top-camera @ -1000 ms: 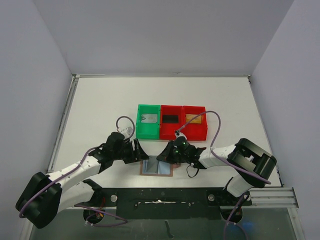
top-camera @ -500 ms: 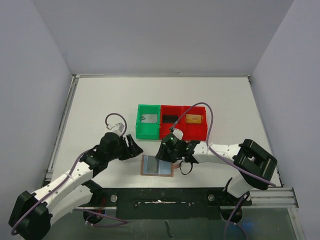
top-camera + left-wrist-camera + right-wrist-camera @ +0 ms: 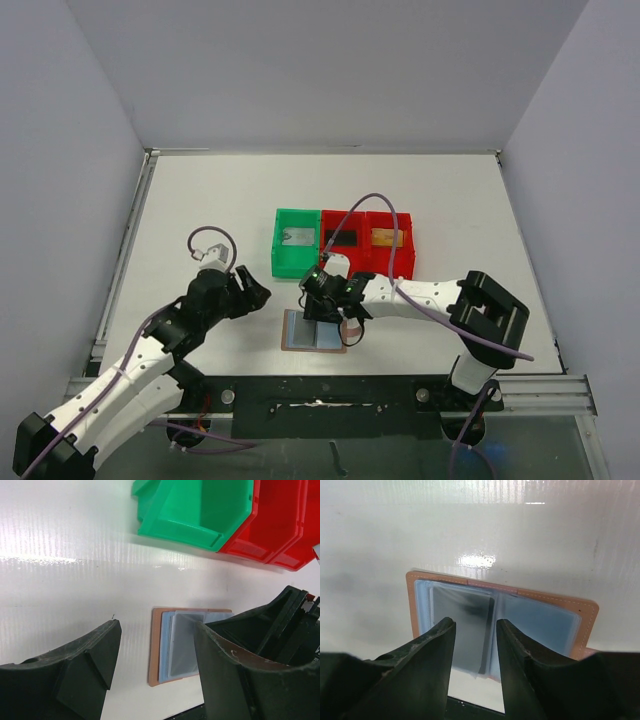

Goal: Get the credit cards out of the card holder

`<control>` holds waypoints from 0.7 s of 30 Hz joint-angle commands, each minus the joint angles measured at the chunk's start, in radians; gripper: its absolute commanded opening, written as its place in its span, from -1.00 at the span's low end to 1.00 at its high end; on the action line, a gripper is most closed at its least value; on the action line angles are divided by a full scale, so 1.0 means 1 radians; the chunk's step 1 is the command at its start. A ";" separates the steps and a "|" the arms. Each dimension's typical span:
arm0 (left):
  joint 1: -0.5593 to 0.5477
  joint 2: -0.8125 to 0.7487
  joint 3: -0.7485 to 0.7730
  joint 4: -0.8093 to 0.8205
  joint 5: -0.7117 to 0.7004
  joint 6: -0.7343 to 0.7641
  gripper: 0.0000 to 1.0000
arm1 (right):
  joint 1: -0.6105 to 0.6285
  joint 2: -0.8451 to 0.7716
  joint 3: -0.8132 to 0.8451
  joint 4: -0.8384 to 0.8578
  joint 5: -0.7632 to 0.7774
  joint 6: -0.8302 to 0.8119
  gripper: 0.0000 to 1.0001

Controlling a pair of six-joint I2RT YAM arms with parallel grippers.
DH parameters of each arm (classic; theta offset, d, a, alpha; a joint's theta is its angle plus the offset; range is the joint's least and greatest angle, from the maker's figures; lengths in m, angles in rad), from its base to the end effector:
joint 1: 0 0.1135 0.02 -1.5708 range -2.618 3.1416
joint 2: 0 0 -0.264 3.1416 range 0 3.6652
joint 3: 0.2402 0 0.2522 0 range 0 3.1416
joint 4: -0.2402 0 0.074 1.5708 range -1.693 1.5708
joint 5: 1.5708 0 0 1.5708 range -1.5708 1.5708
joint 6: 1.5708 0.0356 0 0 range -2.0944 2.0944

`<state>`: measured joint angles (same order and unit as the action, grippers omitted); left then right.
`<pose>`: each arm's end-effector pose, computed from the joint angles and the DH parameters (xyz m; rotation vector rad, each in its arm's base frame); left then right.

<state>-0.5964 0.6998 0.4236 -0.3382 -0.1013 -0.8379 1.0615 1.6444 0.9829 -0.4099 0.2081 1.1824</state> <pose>0.1340 -0.0866 0.2114 -0.3324 2.2449 -0.6861 0.1633 0.2773 0.1781 0.2347 2.6886 0.4976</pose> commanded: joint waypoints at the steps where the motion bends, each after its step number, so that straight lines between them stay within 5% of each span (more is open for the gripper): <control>1: -0.003 -0.009 0.053 -0.008 -0.046 -0.012 0.18 | 0.023 0.021 0.075 -0.075 0.045 -0.001 -0.21; 11: -0.004 0.021 0.070 -0.014 -0.043 -0.007 0.18 | 0.038 0.107 0.132 -0.126 0.012 -0.027 -0.29; 17: -0.004 0.046 0.072 -0.001 -0.021 -0.007 0.17 | 0.030 0.124 0.104 -0.145 0.017 -0.007 -0.60; 21: -0.004 0.081 0.063 0.041 0.041 0.001 0.17 | -0.004 0.073 -0.033 0.001 -0.052 0.004 -0.92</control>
<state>-0.5964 0.7570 0.4442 -0.3668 -0.1165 -0.8455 1.0836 1.7557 1.0649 -0.4980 0.2012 1.1732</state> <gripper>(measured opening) 0.587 0.111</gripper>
